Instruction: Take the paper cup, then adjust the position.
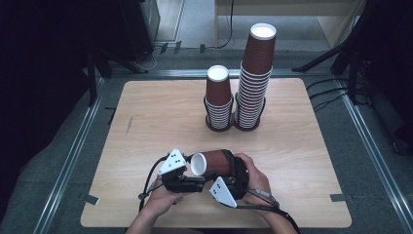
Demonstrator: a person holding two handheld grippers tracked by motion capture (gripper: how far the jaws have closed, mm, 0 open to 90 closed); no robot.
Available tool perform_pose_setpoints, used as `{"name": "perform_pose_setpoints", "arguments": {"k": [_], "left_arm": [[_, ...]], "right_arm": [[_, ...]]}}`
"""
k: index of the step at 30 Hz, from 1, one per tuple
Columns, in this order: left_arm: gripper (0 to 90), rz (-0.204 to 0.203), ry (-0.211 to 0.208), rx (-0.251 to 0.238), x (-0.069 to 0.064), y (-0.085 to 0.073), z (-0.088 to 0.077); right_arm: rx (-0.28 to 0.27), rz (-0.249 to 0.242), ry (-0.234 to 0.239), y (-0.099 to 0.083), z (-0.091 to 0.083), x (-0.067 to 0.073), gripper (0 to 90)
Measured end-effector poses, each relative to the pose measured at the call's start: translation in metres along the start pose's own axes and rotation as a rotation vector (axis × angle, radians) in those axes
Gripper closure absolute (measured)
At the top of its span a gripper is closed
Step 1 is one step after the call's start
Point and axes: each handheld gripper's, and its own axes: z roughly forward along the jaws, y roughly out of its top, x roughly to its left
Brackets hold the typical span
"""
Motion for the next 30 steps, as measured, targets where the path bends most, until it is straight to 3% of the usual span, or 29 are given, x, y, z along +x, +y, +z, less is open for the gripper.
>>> {"name": "perform_pose_setpoints", "arguments": {"k": [5, 8, 11, 13, 15, 20, 23, 24, 30], "left_arm": [[21.1, 0.011, -0.005, 0.008, 0.0, 0.0, 0.0], [21.6, 0.022, -0.005, 0.01, 0.002, 0.0, -0.002], [21.7, 0.019, 0.003, 0.003, 0.005, 0.0, -0.004], [21.8, 0.02, 0.019, -0.012, 0.007, 0.0, -0.007], [21.8, 0.014, 0.03, -0.026, 0.009, 0.001, -0.009], [21.9, -0.01, 0.074, -0.071, 0.019, 0.002, -0.017], [22.0, -0.02, 0.092, -0.094, 0.022, 0.003, -0.02], [22.0, -0.022, 0.097, -0.111, 0.024, 0.003, -0.022], [22.0, -0.032, 0.111, -0.13, 0.028, 0.002, -0.025]], "right_arm": [[-0.002, 0.001, -0.004, 0.0, 0.001, 0.001, 9.1], [-0.016, 0.053, 0.038, -0.001, 0.0, 0.0, 5.5], [-0.028, 0.066, 0.062, 0.0, -0.003, -0.002, 0.3], [-0.032, 0.117, 0.068, 0.0, -0.005, -0.008, 0.0], [-0.034, 0.131, 0.065, -0.001, -0.005, -0.01, 0.0], [-0.045, 0.246, 0.066, -0.008, -0.008, -0.023, 0.0], [-0.049, 0.275, 0.055, -0.012, -0.009, -0.026, 0.0], [-0.045, 0.321, 0.047, -0.014, -0.01, -0.028, 0.0], [-0.048, 0.444, 0.043, -0.019, -0.011, -0.037, 0.9]]}}
